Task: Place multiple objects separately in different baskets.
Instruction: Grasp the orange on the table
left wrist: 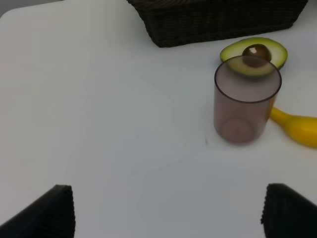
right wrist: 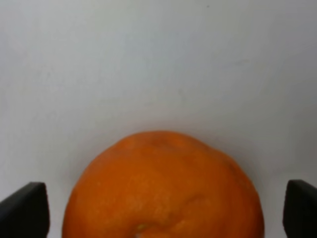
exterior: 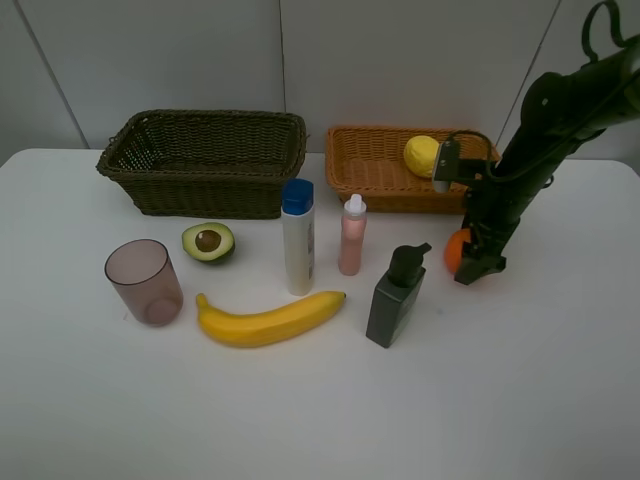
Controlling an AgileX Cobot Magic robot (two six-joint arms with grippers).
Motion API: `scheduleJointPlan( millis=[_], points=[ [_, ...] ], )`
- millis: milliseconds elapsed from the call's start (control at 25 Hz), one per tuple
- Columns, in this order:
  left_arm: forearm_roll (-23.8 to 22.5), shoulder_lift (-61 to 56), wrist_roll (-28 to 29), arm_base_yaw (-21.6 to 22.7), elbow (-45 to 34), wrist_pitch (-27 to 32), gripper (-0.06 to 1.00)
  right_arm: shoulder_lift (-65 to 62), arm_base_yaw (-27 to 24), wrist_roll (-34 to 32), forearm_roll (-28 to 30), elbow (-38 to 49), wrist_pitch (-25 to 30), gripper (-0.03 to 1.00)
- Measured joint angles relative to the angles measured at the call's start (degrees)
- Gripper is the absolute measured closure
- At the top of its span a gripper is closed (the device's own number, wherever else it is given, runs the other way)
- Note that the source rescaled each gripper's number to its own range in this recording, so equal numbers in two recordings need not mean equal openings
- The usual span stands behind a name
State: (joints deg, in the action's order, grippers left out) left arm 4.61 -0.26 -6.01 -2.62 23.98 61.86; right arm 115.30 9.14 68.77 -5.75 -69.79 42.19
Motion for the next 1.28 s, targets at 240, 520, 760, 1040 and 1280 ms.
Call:
scheduleJointPlan(
  millis=[240, 520, 760, 1040, 1280],
  points=[
    [0.00, 0.00, 0.00, 0.00, 0.00, 0.00, -0.05, 0.00, 0.00, 0.00, 0.30, 0.00, 0.00, 0.13],
    [0.00, 0.00, 0.00, 0.00, 0.00, 0.00, -0.05, 0.00, 0.00, -0.05, 1.96, 0.00, 0.56, 0.33],
    [0.00, 0.00, 0.00, 0.00, 0.00, 0.00, -0.05, 0.00, 0.00, -0.05, 2.01, 0.00, 1.18, 0.33],
    [0.00, 0.00, 0.00, 0.00, 0.00, 0.00, -0.05, 0.00, 0.00, -0.05, 2.07, 0.00, 1.18, 0.33],
    [0.00, 0.00, 0.00, 0.00, 0.00, 0.00, -0.05, 0.00, 0.00, -0.11, 2.07, 0.00, 1.18, 0.33]
  ],
)
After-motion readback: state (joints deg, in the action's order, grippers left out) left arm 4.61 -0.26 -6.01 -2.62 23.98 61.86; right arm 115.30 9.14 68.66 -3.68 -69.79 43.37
